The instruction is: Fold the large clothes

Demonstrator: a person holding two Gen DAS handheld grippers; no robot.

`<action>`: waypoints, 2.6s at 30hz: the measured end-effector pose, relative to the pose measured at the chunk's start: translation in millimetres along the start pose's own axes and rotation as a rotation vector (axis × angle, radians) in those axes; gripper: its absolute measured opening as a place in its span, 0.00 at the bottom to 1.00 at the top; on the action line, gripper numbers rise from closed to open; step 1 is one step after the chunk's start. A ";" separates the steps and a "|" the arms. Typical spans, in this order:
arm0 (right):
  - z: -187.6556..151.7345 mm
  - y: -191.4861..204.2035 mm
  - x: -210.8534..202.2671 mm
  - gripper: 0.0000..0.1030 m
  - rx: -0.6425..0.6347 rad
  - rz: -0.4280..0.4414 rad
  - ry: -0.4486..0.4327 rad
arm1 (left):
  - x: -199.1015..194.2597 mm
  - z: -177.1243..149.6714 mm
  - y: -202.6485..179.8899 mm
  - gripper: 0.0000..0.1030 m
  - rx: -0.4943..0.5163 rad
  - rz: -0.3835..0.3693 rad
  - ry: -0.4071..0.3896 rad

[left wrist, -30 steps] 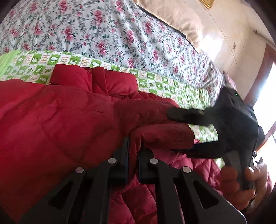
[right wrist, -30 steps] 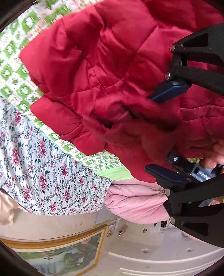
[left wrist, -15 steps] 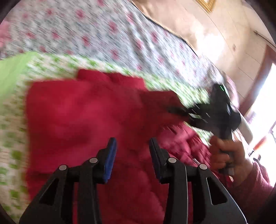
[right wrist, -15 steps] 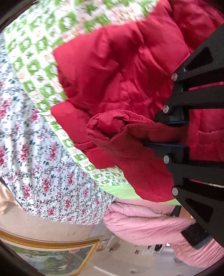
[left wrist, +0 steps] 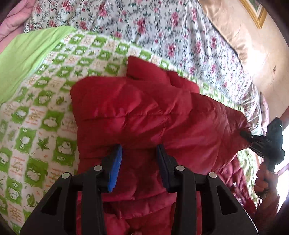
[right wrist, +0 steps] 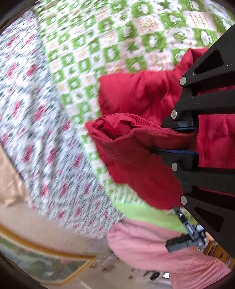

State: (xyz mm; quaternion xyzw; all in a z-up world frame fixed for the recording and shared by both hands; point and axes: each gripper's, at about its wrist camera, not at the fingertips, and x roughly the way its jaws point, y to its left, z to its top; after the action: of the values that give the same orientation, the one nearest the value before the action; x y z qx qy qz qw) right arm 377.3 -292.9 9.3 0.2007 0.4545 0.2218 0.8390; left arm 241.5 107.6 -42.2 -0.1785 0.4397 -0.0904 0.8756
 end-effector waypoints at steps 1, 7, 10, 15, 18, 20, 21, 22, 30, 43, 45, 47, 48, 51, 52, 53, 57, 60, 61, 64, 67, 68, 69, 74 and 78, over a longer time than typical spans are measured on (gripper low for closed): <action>-3.3 -5.5 6.6 0.14 0.003 -0.018 0.020 | 2.1 -3.9 -0.9 0.36 0.009 0.006 0.003; -26.7 -37.3 43.2 0.14 0.033 -0.084 0.093 | 13.2 -15.9 -8.6 0.36 0.097 0.050 0.046; -28.3 -39.9 41.2 0.17 0.044 -0.089 0.076 | 15.5 -18.9 -8.2 0.36 0.106 0.064 0.052; -21.8 -19.7 3.5 0.31 0.012 -0.168 -0.032 | 16.3 -18.5 -7.5 0.36 0.100 0.065 0.053; -13.3 9.7 -22.3 0.32 -0.069 -0.193 -0.153 | 16.2 -17.7 -8.8 0.36 0.109 0.075 0.056; -7.6 27.2 -17.3 0.34 -0.123 -0.156 -0.134 | 12.6 -15.2 -9.1 0.36 0.099 0.075 0.062; -5.5 36.1 -9.7 0.34 -0.153 -0.139 -0.113 | 9.4 -13.0 -10.2 0.36 0.094 0.075 0.063; -3.6 42.9 0.3 0.33 -0.185 -0.137 -0.090 | 3.3 -9.7 -12.7 0.36 0.092 0.074 0.059; -21.0 27.7 81.9 0.29 -0.300 -0.245 0.136 | -5.4 26.2 -53.6 0.36 0.153 0.020 0.005; -23.1 -0.7 60.0 0.13 -0.151 -0.230 0.150 | 60.3 15.2 -51.0 0.37 0.188 0.097 0.148; -16.1 15.0 44.0 0.18 -0.175 -0.221 0.093 | 60.6 13.8 -52.2 0.37 0.193 0.104 0.145; -11.7 32.1 33.2 0.19 -0.234 -0.217 0.050 | 60.1 13.2 -53.0 0.37 0.195 0.109 0.142; -10.4 37.8 32.9 0.19 -0.262 -0.231 0.046 | 60.2 13.5 -53.1 0.37 0.196 0.108 0.142; -13.5 23.2 58.5 0.16 -0.286 -0.331 0.147 | 58.6 14.5 -49.8 0.37 0.191 0.091 0.142; -16.5 14.5 67.6 0.13 -0.283 -0.348 0.176 | 58.2 14.4 -49.4 0.37 0.194 0.086 0.141; -21.7 0.9 73.3 0.11 -0.276 -0.327 0.185 | 58.4 14.0 -49.8 0.37 0.198 0.089 0.140; -24.3 -11.6 64.6 0.06 -0.234 -0.284 0.149 | 57.6 13.8 -50.9 0.37 0.213 0.091 0.137; -27.1 -11.5 60.8 0.04 -0.233 -0.278 0.147 | 45.8 12.2 -46.3 0.36 0.204 0.068 0.139; -26.6 -12.3 59.8 0.04 -0.227 -0.275 0.148 | 41.6 10.9 -45.8 0.36 0.202 0.066 0.138; -25.6 -16.8 52.1 0.04 -0.202 -0.261 0.144 | 23.3 3.7 -42.0 0.36 0.211 0.085 0.136; -29.0 -21.1 40.5 0.04 -0.177 -0.266 0.133 | 9.2 -2.4 -36.3 0.36 0.205 0.092 0.128; -28.8 -22.4 39.9 0.04 -0.179 -0.271 0.130 | 6.3 -3.9 -33.6 0.36 0.198 0.097 0.125; -30.1 -24.2 36.3 0.04 -0.179 -0.276 0.129 | 5.7 -4.8 -31.5 0.36 0.190 0.103 0.126; -30.6 -24.6 33.0 0.04 -0.156 -0.292 0.127 | 15.4 -6.3 -23.0 0.36 0.150 0.110 0.142; -34.5 -14.2 28.0 0.09 -0.151 -0.282 0.112 | 21.3 -8.5 -23.0 0.37 0.162 0.137 0.146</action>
State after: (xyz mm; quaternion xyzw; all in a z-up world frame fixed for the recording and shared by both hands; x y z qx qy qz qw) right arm 364.3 -284.4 -34.7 0.0584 0.5063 0.1462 0.8478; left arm 247.4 77.8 -53.6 -0.0696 0.5047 -0.0785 0.8569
